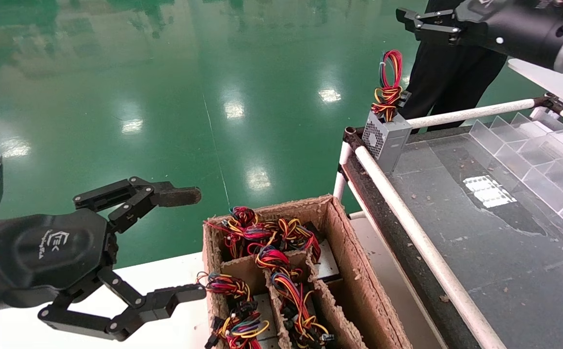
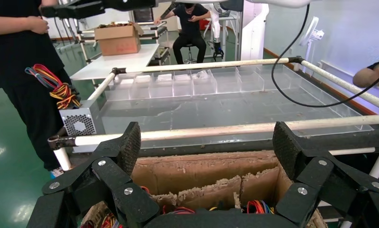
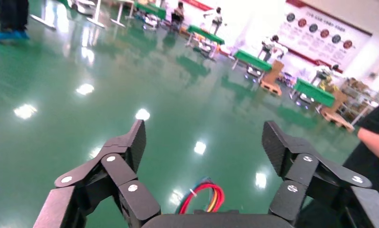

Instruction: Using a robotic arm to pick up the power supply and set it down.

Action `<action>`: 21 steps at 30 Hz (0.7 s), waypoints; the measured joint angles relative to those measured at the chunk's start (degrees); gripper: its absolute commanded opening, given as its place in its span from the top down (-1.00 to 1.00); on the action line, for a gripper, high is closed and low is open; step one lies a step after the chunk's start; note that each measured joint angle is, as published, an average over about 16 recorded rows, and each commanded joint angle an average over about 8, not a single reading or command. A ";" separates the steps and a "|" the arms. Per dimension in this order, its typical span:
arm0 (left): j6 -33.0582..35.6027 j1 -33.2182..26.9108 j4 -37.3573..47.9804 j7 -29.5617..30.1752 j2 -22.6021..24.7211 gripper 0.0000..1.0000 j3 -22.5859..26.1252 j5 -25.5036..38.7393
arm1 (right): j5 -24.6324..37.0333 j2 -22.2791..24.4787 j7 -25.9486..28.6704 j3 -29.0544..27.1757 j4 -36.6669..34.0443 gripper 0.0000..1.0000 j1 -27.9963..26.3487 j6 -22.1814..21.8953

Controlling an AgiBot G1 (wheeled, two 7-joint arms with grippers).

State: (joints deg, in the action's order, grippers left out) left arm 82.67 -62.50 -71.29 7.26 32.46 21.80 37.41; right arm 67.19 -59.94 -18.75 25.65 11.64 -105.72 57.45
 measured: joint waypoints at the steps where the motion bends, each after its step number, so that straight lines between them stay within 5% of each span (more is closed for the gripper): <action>1: 0.00 0.00 0.00 0.00 0.00 -1.00 0.00 0.00 | -0.51 0.50 0.59 -0.19 1.25 -1.00 0.89 0.57; 21: 0.00 0.00 0.00 0.00 0.00 -1.00 0.00 0.00 | -10.59 10.42 12.34 -4.03 25.90 -1.00 18.46 11.81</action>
State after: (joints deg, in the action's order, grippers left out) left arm 82.67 -62.50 -71.29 7.25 32.46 21.80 37.41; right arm 56.60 -49.52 -6.41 21.62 37.54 -87.26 69.26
